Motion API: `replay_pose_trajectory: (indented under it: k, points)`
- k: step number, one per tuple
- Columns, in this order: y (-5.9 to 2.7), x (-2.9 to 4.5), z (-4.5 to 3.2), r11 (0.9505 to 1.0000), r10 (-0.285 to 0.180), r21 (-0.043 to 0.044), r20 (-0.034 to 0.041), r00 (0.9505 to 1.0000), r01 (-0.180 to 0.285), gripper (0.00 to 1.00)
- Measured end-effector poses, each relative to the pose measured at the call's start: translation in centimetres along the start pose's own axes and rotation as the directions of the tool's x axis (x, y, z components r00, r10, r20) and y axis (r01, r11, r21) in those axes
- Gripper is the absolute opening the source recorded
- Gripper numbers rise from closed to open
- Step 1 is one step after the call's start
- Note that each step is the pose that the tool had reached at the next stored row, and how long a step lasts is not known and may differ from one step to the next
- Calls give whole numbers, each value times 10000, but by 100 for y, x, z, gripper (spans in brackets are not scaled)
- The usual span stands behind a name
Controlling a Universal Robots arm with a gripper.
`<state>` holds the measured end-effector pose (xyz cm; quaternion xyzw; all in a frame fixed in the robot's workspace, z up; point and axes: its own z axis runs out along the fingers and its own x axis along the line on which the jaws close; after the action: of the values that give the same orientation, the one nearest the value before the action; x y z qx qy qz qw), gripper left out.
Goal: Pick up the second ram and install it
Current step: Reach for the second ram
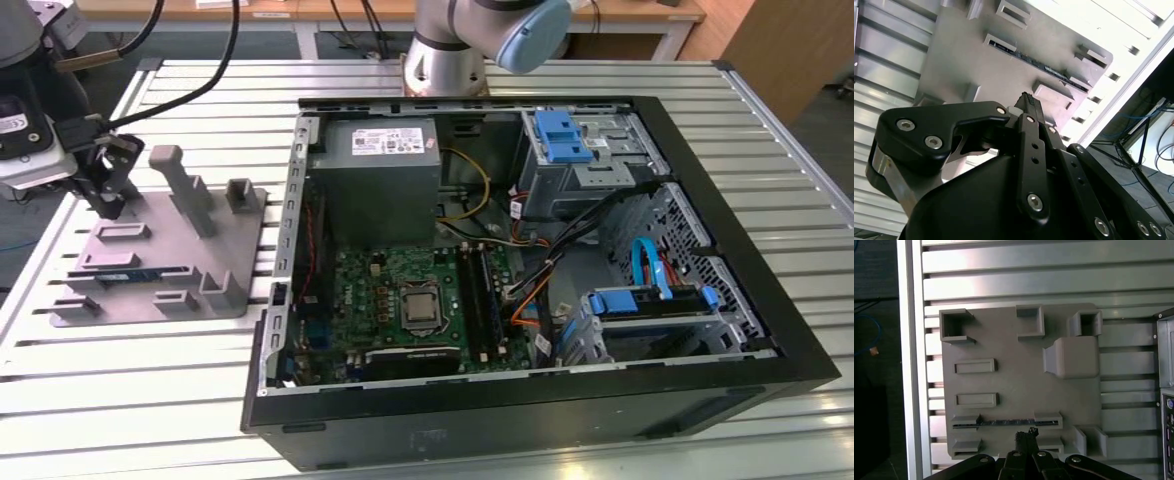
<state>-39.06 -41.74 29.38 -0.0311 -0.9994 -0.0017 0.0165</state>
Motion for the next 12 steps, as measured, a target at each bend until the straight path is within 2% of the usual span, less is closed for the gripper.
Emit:
replay_pose_trajectory:
  k: [12]
  points:
    - [-6, -2, 67, 10000, 0, 0, 0, 10000, 0, 10]
